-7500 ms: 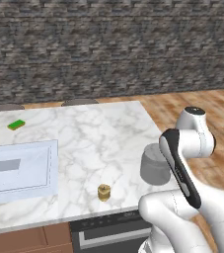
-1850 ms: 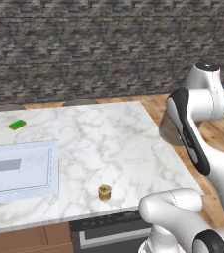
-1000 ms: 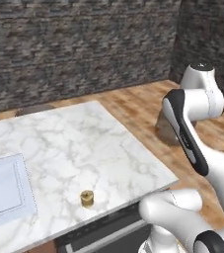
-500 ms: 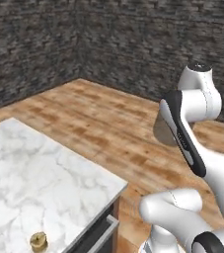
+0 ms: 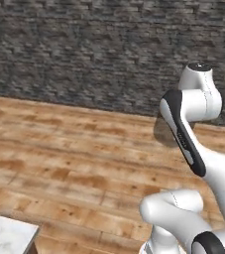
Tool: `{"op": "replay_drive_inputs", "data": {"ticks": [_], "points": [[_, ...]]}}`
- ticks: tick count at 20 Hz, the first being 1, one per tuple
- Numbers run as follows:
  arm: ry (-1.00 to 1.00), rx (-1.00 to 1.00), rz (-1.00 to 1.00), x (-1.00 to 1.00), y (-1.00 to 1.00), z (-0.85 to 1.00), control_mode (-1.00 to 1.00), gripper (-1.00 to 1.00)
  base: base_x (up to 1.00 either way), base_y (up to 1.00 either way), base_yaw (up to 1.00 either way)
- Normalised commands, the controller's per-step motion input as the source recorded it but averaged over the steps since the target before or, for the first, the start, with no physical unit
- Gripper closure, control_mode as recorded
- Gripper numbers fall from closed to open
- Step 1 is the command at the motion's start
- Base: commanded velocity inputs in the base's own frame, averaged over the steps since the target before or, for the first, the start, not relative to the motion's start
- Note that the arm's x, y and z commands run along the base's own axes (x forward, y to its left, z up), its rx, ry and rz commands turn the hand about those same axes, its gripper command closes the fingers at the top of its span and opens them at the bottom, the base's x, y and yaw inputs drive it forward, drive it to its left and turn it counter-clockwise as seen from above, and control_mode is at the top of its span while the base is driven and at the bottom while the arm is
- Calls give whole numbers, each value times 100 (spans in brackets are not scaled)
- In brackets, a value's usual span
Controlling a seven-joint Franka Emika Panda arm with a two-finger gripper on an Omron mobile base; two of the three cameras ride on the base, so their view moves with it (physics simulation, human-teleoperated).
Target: Pick the candle and jar from the dining table and place them in the open cabinet. Close the cabinet after placing the objects.
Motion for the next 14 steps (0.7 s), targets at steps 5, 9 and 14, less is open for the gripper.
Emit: {"op": "replay_drive_inputs", "data": {"ticks": [5, 9, 14], "points": [[0, 0, 0, 0, 0, 0, 100, 100, 4, -97, -68], [0, 0, 0, 0, 0, 0, 100, 100, 0, -87, -70], [0, 0, 0, 0, 0, 0, 100, 100, 0, -61, -75]]}}
